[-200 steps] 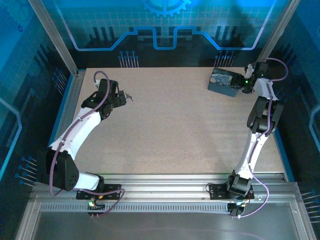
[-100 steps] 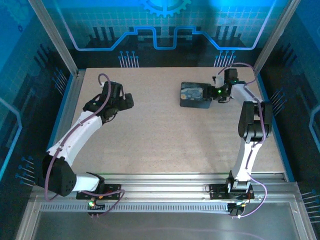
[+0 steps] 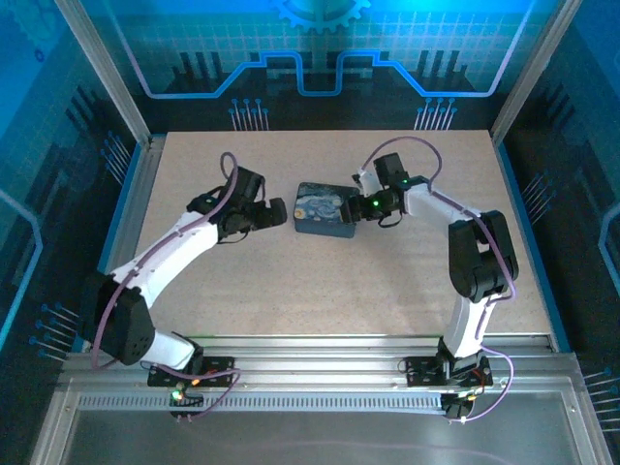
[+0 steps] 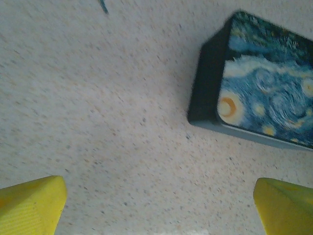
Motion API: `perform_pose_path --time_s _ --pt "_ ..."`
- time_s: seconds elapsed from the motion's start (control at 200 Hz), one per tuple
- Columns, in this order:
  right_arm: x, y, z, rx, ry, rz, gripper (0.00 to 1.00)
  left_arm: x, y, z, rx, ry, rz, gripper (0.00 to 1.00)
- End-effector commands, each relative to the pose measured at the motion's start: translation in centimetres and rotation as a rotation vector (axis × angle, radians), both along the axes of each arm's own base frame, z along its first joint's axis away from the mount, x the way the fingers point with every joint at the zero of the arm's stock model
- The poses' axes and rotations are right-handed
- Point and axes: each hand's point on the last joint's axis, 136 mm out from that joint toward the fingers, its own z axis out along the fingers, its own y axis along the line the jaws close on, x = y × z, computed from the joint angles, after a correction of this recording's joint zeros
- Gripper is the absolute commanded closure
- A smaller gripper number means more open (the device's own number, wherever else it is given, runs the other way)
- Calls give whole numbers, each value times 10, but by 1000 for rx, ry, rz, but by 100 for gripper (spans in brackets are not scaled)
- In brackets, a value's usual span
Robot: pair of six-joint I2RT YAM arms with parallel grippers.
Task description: Unlock a padlock with a key
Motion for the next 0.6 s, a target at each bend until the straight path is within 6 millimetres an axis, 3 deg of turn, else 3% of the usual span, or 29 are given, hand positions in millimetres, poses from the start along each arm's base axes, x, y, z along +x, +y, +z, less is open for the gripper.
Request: perform_pose_path --time_s 0.0,0.12,0.285,0.39,0.595 --pt "2 -5 14 -1 -39 -38 33 -20 -40 -15 -88 83 -67 1" --pt "17 -28 26 -41 -98 -99 27 -26 -62 -30 -148 124 -91 1" --pt "53 -47 36 -37 -171 -134 21 -13 -82 -37 -193 134 -103 1" --pt "75 -44 33 -30 -188 -123 18 1 -95 -39 -216 120 -108 1" --pt "106 -15 26 78 -193 -69 18 27 -112 -49 -242 126 -83 1"
